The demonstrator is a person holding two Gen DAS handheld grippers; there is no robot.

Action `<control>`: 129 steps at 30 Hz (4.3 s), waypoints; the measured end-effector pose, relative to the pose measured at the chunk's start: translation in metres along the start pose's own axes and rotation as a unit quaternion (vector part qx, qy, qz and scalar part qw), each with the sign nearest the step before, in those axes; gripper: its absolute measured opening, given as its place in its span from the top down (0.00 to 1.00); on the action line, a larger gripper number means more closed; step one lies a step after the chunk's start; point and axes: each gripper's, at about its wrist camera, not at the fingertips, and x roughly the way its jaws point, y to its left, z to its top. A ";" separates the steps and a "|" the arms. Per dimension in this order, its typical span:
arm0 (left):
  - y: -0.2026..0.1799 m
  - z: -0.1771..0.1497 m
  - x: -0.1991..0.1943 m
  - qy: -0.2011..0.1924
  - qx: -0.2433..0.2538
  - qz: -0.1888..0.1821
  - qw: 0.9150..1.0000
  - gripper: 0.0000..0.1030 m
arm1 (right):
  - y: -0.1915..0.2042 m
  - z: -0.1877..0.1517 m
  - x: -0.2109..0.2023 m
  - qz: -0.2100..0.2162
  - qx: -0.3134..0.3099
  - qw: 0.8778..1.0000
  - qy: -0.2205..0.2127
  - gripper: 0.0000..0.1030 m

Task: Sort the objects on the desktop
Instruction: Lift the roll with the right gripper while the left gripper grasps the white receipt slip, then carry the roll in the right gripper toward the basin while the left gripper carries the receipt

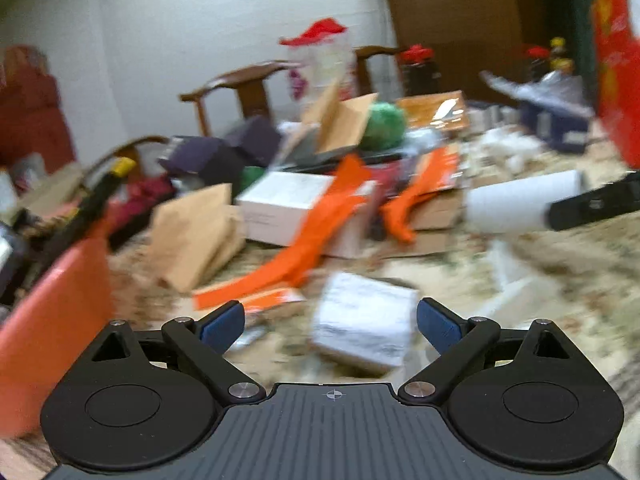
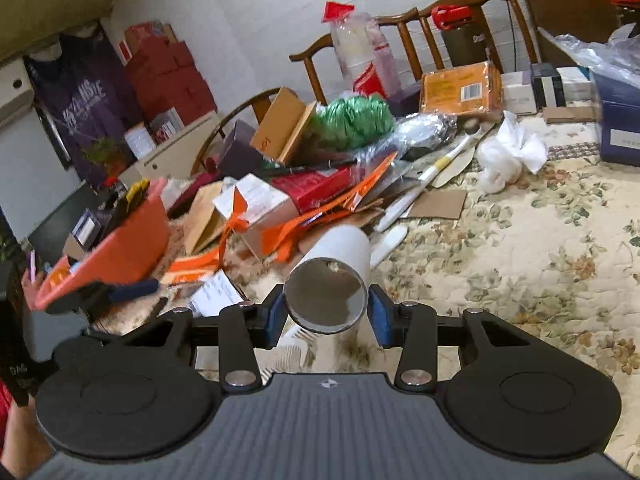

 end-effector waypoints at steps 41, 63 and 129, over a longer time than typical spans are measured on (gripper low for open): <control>-0.017 0.010 0.022 -0.011 -0.149 -0.081 0.985 0.36 | 0.033 -0.016 0.025 -0.086 -0.097 0.991 -0.027 0.56; -0.029 0.011 0.008 -0.042 -0.157 -0.051 0.985 0.36 | 0.045 -0.021 0.015 -0.134 -0.134 0.979 -0.077 0.56; 0.142 -0.007 -0.130 -0.129 -0.199 0.147 0.960 0.35 | 0.255 0.002 0.043 0.035 -0.221 0.970 -0.094 0.56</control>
